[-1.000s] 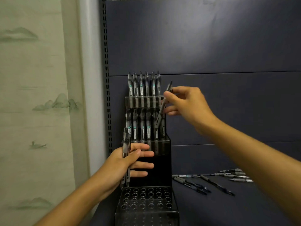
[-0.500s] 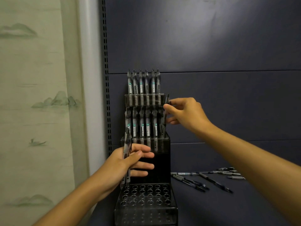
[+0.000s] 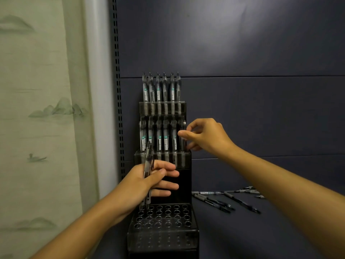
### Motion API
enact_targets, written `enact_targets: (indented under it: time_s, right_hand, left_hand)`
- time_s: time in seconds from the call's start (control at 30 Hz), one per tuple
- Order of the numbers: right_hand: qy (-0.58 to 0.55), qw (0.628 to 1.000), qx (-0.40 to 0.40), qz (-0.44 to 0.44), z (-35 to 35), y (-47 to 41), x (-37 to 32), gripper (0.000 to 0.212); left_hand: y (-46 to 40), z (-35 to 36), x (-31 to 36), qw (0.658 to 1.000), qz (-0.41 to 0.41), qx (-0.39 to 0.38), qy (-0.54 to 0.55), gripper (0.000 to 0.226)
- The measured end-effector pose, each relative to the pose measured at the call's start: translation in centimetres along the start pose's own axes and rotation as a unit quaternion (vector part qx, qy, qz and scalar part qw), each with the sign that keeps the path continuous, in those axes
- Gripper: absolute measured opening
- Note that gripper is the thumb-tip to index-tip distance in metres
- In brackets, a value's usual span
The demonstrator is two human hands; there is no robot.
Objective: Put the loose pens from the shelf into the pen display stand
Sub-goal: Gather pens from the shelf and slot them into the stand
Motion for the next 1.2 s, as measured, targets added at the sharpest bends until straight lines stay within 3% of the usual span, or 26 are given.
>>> enact_targets:
  time_s: [0.13,0.27,0.47,0.7,0.97,1.1,1.2]
  right_hand:
    - [0.008,1.0,0.015,0.0,0.0,0.2,0.1,0.03]
    - [0.034,0.996,0.054,-0.069,-0.1,1.6,-1.3,0.025]
    - [0.013,0.987,-0.125,-0.103,3.5,3.9,-3.5,0.028]
    - [0.043,0.975,-0.192,-0.105,6.4,4.5,-3.7,0.052]
    - [-0.154,0.971,-0.175,-0.046,8.2,4.5,-3.6,0.027]
    - [-0.154,0.982,-0.091,-0.067,7.2,3.8,-4.0,0.008]
    - [-0.156,0.985,-0.049,-0.047,6.7,3.5,-3.5,0.022]
  left_hand:
    - [-0.1,0.0,0.0,1.0,0.003,0.004,0.013,0.023]
    - [0.1,-0.5,0.1,0.999,0.002,0.007,0.041,0.023]
    - [0.2,-0.3,0.6,0.997,0.002,-0.007,0.082,0.024]
    - [1.2,-1.0,0.8,0.995,-0.012,-0.046,0.085,0.028]
    - [2.6,-2.1,0.6,0.987,-0.015,-0.041,0.157,0.039]
    - [3.2,-3.7,-0.3,0.992,-0.028,-0.006,0.124,0.04]
    - [3.6,-5.6,-1.1,0.995,-0.031,0.042,0.085,0.03]
Point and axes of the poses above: each hand's wrist, its own y-axis away from the middle knuckle, its own z-axis out of the palm, x = y × z, the point moved 3 cm from there along -y, towards the middle knuckle, and after that the axes turned 5 degrees about z, right-handed, at the moved point
